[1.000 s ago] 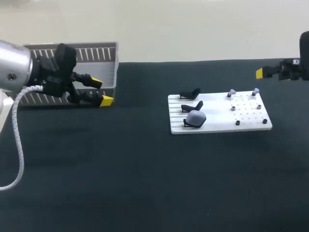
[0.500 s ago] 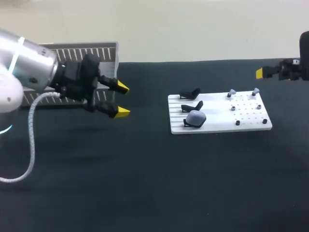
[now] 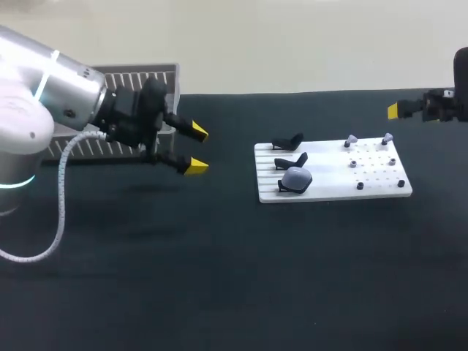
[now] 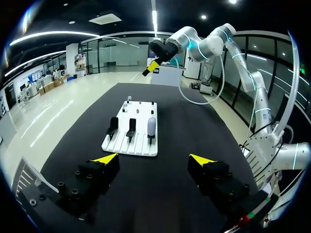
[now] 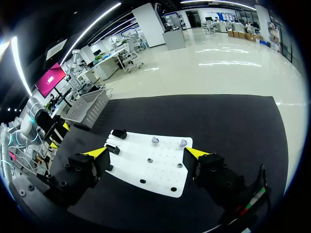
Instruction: Pick up each earbud case from the left stands, insert the matching earbuds, close the lid, and place the case in the box.
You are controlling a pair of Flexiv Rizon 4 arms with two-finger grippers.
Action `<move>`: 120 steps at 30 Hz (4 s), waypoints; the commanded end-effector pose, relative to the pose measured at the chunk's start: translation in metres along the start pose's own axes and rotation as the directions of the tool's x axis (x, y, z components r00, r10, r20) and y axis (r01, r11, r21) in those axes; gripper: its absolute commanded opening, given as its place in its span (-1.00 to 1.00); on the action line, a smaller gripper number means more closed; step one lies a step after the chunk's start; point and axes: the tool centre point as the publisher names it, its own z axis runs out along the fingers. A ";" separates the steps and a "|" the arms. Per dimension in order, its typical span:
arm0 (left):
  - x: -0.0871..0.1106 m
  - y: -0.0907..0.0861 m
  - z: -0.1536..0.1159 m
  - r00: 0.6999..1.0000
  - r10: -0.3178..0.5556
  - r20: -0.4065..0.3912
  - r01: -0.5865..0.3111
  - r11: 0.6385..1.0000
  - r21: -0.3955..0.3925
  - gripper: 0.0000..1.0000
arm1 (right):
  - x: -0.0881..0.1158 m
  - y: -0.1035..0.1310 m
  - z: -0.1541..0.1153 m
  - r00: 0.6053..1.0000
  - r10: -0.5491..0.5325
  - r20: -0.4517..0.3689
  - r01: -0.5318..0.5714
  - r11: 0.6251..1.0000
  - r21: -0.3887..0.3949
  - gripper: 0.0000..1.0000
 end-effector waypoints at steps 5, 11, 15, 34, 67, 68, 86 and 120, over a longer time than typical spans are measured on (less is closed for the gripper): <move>0.001 0.001 0.001 1.000 0.001 0.001 -0.001 1.000 0.003 1.00 | 0.000 0.000 0.000 1.000 -0.001 0.000 0.001 1.000 0.000 1.00; -0.001 0.004 0.023 1.000 0.000 -0.016 0.001 0.999 0.034 1.00 | 0.000 0.000 0.000 1.000 -0.001 0.000 0.001 1.000 0.000 1.00; -0.006 0.004 0.041 1.000 0.016 -0.012 -0.015 0.999 0.045 1.00 | 0.000 0.000 0.000 1.000 -0.001 0.000 0.001 1.000 0.000 1.00; -0.003 -0.006 0.103 0.998 0.056 0.028 -0.058 0.996 0.066 1.00 | 0.000 0.000 0.000 1.000 -0.001 0.000 0.001 1.000 0.000 1.00; -0.002 0.002 0.149 0.991 0.071 0.113 -0.085 0.989 0.122 0.39 | 0.000 0.000 0.000 1.000 -0.001 0.000 0.001 1.000 0.000 1.00; -0.002 0.002 0.151 0.991 0.069 0.117 -0.083 0.989 0.123 0.35 | 0.000 0.000 0.000 1.000 -0.001 0.000 0.001 1.000 0.000 1.00; -0.003 0.002 0.162 0.988 0.060 0.146 -0.080 0.987 0.137 0.20 | 0.000 0.000 0.000 1.000 -0.001 0.000 0.001 1.000 0.000 1.00; -0.012 0.011 0.176 0.987 0.073 0.146 -0.098 0.980 0.171 -0.06 | 0.000 0.000 0.000 1.000 -0.001 0.000 0.001 1.000 0.000 1.00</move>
